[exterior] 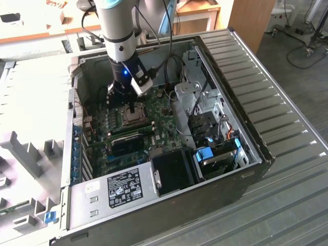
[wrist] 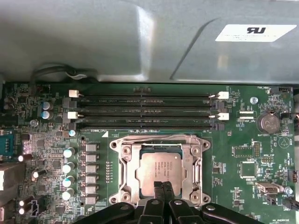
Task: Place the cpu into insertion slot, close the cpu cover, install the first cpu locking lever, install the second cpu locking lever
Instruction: 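Install the second cpu locking lever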
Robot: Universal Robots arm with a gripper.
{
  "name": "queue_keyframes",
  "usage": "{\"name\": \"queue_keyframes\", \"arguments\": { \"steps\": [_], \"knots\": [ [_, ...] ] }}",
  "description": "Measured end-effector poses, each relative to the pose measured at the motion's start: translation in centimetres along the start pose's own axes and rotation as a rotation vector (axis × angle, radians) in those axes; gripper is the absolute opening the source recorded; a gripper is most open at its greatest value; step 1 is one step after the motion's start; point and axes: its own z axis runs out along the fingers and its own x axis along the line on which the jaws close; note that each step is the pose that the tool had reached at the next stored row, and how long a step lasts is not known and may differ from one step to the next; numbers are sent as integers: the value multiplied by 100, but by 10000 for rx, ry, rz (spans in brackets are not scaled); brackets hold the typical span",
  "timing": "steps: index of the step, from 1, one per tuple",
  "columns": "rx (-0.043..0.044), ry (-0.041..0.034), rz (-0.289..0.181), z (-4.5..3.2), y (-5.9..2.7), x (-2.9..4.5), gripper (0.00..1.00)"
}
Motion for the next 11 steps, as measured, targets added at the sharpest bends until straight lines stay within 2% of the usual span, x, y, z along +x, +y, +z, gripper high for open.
{"name": "queue_keyframes", "arguments": {
  "steps": [4,11],
  "knots": [
    [0,0,-1,-48,3,-2,11],
    [0,0,-1,-47,37,-2,11]
  ]
}}
